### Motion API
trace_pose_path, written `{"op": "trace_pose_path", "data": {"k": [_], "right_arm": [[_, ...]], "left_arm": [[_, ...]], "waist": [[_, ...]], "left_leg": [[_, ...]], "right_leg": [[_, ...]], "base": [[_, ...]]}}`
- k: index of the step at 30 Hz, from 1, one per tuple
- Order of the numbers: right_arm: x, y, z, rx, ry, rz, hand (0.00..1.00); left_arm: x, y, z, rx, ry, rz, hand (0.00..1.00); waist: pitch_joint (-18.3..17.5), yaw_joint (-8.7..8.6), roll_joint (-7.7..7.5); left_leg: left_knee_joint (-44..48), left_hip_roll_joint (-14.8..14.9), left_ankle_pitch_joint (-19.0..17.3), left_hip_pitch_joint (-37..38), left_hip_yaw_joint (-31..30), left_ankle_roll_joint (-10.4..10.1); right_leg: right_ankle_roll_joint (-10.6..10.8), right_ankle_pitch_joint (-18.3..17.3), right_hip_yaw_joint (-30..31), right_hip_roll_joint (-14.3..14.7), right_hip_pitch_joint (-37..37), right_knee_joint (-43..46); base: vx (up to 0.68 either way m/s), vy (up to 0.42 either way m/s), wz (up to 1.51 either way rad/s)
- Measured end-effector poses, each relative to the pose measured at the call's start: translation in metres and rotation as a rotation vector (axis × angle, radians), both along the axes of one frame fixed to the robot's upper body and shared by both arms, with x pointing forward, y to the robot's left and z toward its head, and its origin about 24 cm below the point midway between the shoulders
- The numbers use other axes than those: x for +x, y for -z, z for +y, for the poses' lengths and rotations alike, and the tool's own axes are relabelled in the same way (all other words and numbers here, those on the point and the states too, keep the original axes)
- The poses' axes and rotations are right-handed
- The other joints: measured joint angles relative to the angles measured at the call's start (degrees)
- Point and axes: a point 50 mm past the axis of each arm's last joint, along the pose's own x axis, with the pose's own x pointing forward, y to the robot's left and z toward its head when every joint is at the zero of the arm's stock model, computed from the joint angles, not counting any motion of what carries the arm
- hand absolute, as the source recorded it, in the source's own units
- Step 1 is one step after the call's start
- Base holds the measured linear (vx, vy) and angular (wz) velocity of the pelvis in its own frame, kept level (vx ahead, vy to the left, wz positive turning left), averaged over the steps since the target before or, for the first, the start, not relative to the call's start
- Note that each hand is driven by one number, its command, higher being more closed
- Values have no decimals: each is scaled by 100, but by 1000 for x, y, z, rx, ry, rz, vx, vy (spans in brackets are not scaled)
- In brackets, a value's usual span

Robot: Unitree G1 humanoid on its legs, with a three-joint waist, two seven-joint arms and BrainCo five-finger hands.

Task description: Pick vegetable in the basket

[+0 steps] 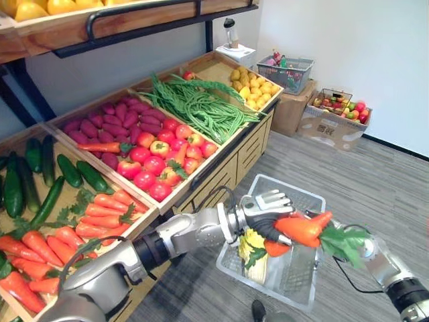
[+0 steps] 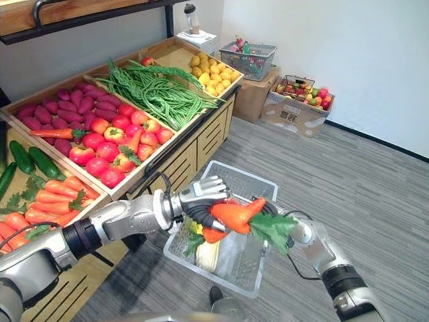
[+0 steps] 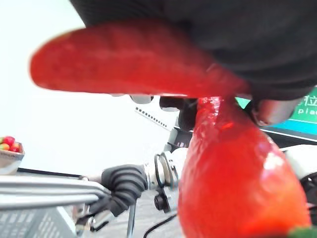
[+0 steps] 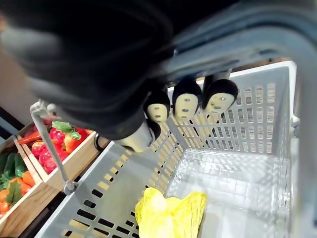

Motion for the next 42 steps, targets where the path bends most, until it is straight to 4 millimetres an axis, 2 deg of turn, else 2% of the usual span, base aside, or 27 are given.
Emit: {"op": "trace_pose_path", "data": {"k": [2,6,12,16,22,31,35,39,40,42], "right_arm": [[0,-1,-3,-12,0,4,100],[-1,-3,-8,-34,-2,10,100],[-1,-5,-11,-46,-23,9,100],[-2,-7,-13,-58,-40,16,100],[-2,-9,-9,-34,-66,28,100],[2,-22,3,-32,-150,2,100],[9,-31,13,-25,-196,-22,100],[11,-34,16,-23,-206,-33,100],[11,-34,15,-24,-205,-33,100],[12,-35,16,-27,-206,-34,100]], "left_arm": [[-3,6,-1,35,10,18,100],[-11,22,0,75,6,87,100],[-19,38,-6,141,23,149,100],[-15,53,-9,176,-39,208,100],[-2,75,2,249,-151,227,100],[10,87,-7,235,-251,193,100],[18,94,-4,250,-320,217,100],[22,95,-7,236,-356,193,100],[22,95,-7,236,-359,192,0],[23,98,-8,257,-370,176,0]], "waist": [[-14,-7,25],[-29,-124,46],[-73,-166,119],[-111,-183,184],[-110,-289,183],[-110,-335,186],[-109,-445,187],[-104,-460,194],[-102,-460,198],[-95,-460,209]], "left_leg": [[0,1,-6,49,20,-6],[1,-5,-62,106,34,-57],[1,-14,-121,169,165,-54],[1,-16,-127,180,236,-60],[0,-55,-205,251,318,-90],[1,-72,-204,254,486,-88],[1,-67,-205,255,565,-89],[2,-65,-213,260,614,-95],[2,-65,-215,259,621,-96],[2,-67,-224,255,647,-103]], "right_leg": [[-19,-16,4,7,1,49],[1,-140,4,10,-14,175],[-20,-153,16,8,-31,216],[-20,-154,11,20,-96,300],[-40,-195,18,7,-123,391],[-47,-202,128,42,-262,474],[-48,-201,189,73,-311,487],[-48,-201,232,92,-330,485],[-48,-201,241,95,-335,486],[-48,-201,271,102,-362,497]], "base": [[12,7,-3],[0,0,0],[22,23,-10],[33,23,-8],[-12,31,-7],[2,29,-9],[5,27,-9],[6,34,-5],[4,28,-5],[3,36,-9]]}}
